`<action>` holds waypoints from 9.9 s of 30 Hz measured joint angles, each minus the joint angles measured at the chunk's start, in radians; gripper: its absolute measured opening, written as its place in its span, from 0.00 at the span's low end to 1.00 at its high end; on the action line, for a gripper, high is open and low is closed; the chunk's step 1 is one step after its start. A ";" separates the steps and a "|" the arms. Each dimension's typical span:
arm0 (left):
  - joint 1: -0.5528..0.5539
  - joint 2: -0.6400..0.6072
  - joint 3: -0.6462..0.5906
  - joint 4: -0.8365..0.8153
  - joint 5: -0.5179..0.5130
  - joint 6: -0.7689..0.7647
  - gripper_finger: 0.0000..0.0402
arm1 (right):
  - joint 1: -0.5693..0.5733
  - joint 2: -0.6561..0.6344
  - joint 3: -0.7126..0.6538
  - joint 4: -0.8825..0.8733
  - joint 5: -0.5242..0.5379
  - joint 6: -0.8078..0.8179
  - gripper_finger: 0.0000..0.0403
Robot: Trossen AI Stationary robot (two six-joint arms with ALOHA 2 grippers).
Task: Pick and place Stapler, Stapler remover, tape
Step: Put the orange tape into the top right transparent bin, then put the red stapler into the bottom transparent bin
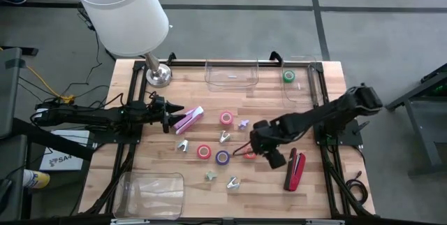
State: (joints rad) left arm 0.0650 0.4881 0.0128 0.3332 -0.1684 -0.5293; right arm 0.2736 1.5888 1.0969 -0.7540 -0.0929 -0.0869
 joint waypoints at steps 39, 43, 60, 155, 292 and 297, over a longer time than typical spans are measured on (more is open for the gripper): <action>0.000 0.000 0.000 -0.001 0.000 0.000 0.65 | 0.037 0.258 0.001 0.187 0.062 -0.115 0.51; 0.000 0.000 0.000 0.000 0.000 0.000 0.65 | 0.037 0.258 0.001 0.187 0.062 -0.096 0.48; 0.000 0.000 0.000 0.000 0.000 0.000 0.65 | 0.034 0.233 0.000 0.184 0.061 -0.055 0.08; 0.000 0.000 0.000 0.000 0.000 0.000 0.65 | -1.230 0.055 -0.001 -0.244 0.057 0.628 0.30; 0.000 0.000 0.000 0.000 0.000 0.000 0.65 | 0.397 -0.092 -0.261 -0.075 -0.107 2.414 0.83; 0.000 0.000 0.000 -0.001 0.000 0.000 0.65 | 0.416 -0.040 -0.261 -0.014 -0.143 2.432 0.92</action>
State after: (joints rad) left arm 0.0650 0.4882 0.0128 0.3325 -0.1681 -0.5293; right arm 0.6900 1.5489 0.8356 -0.7676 -0.2356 2.3454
